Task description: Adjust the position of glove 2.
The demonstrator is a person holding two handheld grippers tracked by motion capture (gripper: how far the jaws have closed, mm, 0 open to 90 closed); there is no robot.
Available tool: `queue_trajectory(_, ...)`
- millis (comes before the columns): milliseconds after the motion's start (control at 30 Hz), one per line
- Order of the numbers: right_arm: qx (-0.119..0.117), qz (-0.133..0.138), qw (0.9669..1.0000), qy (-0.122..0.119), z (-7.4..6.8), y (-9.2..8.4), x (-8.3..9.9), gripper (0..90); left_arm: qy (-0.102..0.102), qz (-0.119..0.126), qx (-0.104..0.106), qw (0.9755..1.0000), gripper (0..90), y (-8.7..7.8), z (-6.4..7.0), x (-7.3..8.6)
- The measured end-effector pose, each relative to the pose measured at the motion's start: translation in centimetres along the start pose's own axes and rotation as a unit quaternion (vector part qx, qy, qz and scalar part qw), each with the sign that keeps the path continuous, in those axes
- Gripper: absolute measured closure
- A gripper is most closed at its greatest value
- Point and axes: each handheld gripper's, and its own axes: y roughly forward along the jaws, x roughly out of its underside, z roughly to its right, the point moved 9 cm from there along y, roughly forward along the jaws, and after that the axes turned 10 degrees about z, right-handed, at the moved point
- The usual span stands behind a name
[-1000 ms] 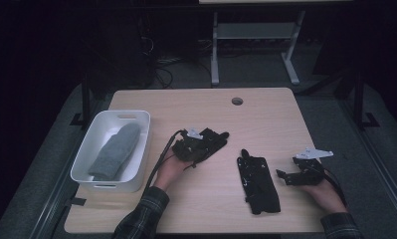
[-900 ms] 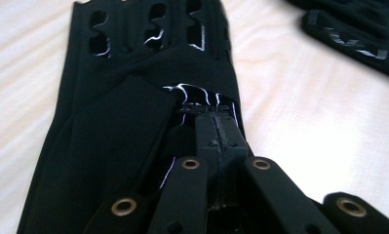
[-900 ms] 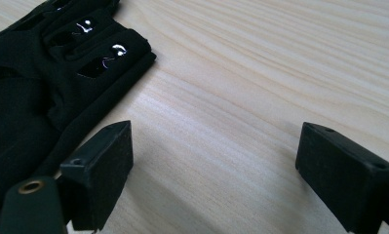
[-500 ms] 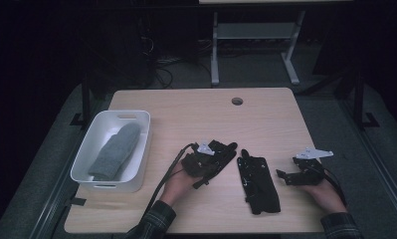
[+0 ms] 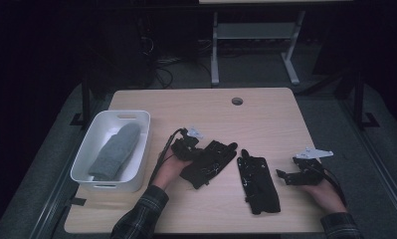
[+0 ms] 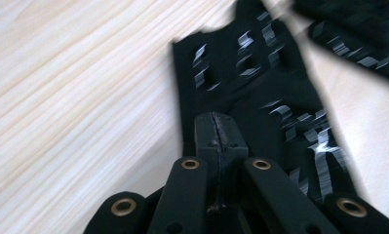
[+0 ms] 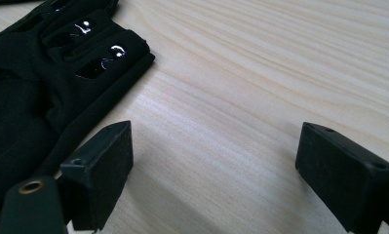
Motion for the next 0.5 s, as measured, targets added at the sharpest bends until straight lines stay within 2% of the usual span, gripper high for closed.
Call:
queue_trajectory(100, 0.0, 0.0, 1.0, 0.0, 0.0, 0.0, 0.0, 13.5, -0.007, -0.009, -0.002, 0.9999, 89.3, -0.1, -0.5, 1.2)
queue_trajectory(200, 0.0, 0.0, 1.0, 0.0, 0.0, 0.0, 0.0, 13.5, -0.007, -0.006, 0.008, 0.9999, 89.3, -0.7, 0.0, 1.8)
queue_trajectory(500, 0.001, -0.001, 1.0, -0.001, 0.0, 0.0, 0.0, 13.5, 0.033, -0.026, 0.034, 0.9985, 89.3, -2.0, 2.9, 3.1)
